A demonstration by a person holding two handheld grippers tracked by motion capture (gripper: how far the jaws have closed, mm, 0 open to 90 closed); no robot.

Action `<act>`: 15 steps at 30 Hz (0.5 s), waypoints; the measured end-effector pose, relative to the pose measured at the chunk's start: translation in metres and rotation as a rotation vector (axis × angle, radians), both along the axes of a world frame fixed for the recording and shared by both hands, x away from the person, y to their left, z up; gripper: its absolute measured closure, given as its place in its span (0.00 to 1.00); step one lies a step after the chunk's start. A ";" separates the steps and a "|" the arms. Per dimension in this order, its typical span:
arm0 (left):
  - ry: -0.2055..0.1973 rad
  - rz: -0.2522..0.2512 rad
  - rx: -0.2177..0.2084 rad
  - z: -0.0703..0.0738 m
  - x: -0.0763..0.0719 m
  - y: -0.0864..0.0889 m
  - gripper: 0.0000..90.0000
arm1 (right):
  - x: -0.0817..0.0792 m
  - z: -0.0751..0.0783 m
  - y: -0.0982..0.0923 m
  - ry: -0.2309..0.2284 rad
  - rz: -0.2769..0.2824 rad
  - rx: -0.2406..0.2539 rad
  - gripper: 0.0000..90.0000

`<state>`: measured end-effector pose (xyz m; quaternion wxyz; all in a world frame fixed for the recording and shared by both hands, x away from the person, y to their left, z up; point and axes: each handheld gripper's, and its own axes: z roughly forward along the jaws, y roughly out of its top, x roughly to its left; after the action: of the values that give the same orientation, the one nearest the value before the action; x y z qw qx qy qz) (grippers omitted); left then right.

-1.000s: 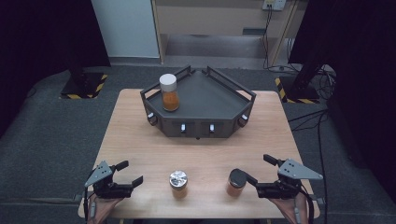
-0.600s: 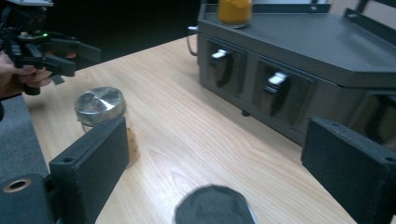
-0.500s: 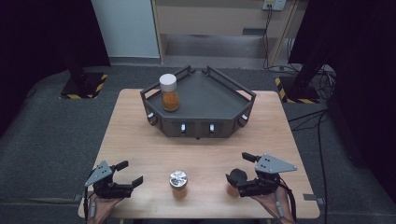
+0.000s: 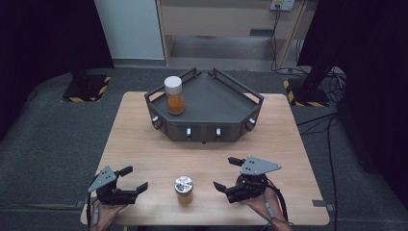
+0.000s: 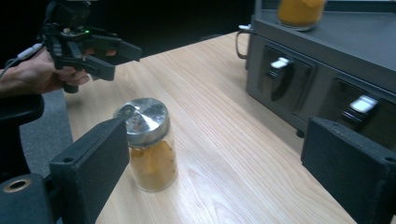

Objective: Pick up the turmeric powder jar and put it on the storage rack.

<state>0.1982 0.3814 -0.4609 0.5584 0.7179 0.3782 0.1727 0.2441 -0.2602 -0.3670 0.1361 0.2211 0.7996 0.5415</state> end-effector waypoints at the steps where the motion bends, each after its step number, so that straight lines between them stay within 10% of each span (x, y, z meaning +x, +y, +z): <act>1: 0.001 0.000 0.000 0.000 0.000 0.000 0.06 | 0.002 -0.001 0.005 0.003 0.011 -0.005 0.09; 15: 0.003 -0.002 0.002 0.000 0.000 0.000 0.06 | 0.022 -0.011 0.039 0.048 0.096 -0.013 0.09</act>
<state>0.1986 0.3812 -0.4607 0.5575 0.7190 0.3781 0.1714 0.2659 -0.2214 -0.3782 0.0922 0.1947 0.8158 0.5368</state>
